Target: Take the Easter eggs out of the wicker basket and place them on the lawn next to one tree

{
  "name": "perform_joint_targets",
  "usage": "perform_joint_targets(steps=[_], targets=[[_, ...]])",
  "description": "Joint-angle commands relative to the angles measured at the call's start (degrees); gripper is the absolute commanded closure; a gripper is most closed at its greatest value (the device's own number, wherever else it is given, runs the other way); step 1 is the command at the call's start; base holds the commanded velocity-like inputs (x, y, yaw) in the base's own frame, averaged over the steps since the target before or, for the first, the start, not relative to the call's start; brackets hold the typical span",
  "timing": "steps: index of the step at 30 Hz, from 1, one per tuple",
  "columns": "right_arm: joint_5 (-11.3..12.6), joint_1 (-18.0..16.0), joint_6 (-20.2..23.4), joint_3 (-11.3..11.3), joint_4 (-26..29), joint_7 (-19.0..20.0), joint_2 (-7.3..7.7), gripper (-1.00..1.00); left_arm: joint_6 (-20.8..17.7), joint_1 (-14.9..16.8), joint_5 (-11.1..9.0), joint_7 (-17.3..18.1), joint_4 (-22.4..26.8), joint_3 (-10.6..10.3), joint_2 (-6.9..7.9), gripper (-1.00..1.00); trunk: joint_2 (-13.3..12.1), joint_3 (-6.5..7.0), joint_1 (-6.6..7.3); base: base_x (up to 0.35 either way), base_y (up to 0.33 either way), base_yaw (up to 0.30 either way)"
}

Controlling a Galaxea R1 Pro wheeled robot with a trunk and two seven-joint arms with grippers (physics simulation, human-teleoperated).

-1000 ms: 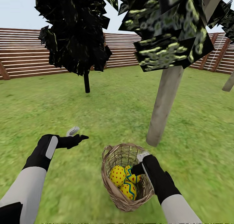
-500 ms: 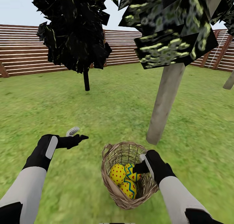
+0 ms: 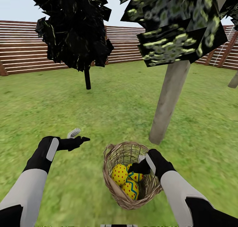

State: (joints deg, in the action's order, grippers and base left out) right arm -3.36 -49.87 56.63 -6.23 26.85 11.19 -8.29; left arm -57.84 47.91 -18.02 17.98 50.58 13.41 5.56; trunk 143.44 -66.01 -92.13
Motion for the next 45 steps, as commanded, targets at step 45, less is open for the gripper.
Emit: perform_joint_targets(steps=[45], targets=[[3.19, -8.66, -1.85, -13.60, -1.53, -7.88, 0.10, -1.00, -0.26, -0.27, -3.21, 0.68, 3.95, 0.92, 5.47, -1.00, 0.23, -3.37, -0.38, 0.000, 0.000, 0.000]])
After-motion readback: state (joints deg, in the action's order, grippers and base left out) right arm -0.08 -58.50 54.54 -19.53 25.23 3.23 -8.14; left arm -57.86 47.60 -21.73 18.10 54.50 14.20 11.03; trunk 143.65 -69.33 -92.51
